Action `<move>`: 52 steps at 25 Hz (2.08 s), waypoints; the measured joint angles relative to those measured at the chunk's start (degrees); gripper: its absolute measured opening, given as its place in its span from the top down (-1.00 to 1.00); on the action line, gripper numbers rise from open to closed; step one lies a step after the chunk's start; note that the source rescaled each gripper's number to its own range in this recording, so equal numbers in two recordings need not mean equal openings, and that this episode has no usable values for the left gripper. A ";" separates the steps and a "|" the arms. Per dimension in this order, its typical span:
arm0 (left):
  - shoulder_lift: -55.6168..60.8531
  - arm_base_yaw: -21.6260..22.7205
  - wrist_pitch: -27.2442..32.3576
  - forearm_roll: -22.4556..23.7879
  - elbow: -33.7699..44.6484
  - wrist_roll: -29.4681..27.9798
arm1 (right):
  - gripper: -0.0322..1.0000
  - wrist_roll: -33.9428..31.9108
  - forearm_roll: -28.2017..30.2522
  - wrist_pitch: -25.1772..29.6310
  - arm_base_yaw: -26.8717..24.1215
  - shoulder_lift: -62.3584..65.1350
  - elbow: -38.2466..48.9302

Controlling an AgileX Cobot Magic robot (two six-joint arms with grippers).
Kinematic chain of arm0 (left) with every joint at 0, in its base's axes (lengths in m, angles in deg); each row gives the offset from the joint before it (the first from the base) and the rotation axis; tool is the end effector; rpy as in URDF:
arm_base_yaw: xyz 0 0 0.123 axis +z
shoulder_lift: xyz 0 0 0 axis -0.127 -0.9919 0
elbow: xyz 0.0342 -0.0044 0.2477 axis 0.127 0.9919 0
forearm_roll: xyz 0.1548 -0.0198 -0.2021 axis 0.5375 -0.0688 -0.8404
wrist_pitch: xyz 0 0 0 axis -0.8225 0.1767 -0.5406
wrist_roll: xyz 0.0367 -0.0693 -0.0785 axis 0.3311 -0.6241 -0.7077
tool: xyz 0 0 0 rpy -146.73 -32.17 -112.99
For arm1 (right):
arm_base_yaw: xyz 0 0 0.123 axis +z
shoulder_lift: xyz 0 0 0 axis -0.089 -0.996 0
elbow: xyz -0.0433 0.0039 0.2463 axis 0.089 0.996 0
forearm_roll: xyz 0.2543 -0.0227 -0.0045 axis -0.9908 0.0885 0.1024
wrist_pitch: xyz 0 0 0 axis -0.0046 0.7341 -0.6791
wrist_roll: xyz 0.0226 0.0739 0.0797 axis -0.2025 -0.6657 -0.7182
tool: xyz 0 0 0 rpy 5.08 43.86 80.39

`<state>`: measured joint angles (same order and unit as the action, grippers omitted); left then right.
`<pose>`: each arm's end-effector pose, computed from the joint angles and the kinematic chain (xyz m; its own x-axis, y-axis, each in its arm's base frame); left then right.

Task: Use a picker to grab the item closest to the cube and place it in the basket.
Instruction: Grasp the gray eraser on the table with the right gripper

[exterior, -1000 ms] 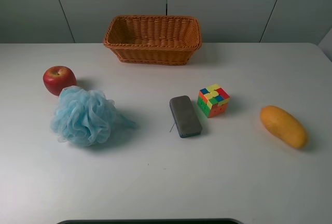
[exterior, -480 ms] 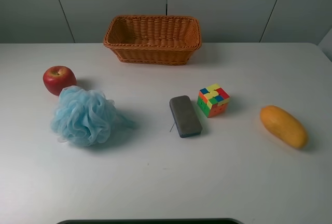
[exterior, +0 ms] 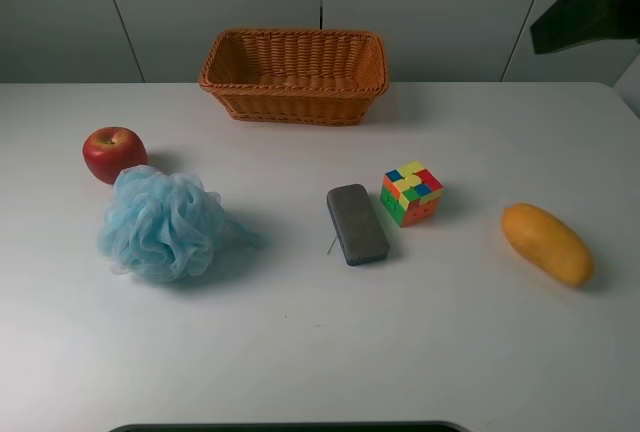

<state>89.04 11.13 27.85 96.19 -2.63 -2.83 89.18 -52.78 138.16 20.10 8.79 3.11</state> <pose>0.0455 0.0207 0.2715 -0.4450 -0.1504 -0.8828 -0.2616 0.9646 -0.0325 0.2297 0.0769 0.2939 -0.7568 -0.2116 -0.6184 -0.3425 0.9342 0.0995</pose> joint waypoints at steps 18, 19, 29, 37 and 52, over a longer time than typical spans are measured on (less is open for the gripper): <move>0.00 0.00 0.00 0.00 0.00 0.00 | -1.00 -19.16 0.18 -8.46 21.05 -32.44 -0.22; 0.00 0.00 0.00 0.00 0.00 0.10 | -1.00 -19.56 0.03 -8.58 21.53 -33.86 -0.22; 0.00 0.00 0.00 0.00 0.00 0.33 | -1.00 -20.62 -1.32 -11.32 22.37 -44.12 -0.22; 0.00 0.00 0.00 0.00 0.00 0.33 | -1.00 -20.62 -1.12 -13.06 22.37 -46.78 -0.35; 0.00 0.00 0.00 0.00 0.00 0.33 | -1.00 -19.43 -0.34 -16.72 22.37 -51.56 -0.35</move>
<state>89.04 11.13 27.85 96.19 -2.63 -2.50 69.74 -53.12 121.44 42.47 -42.78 2.76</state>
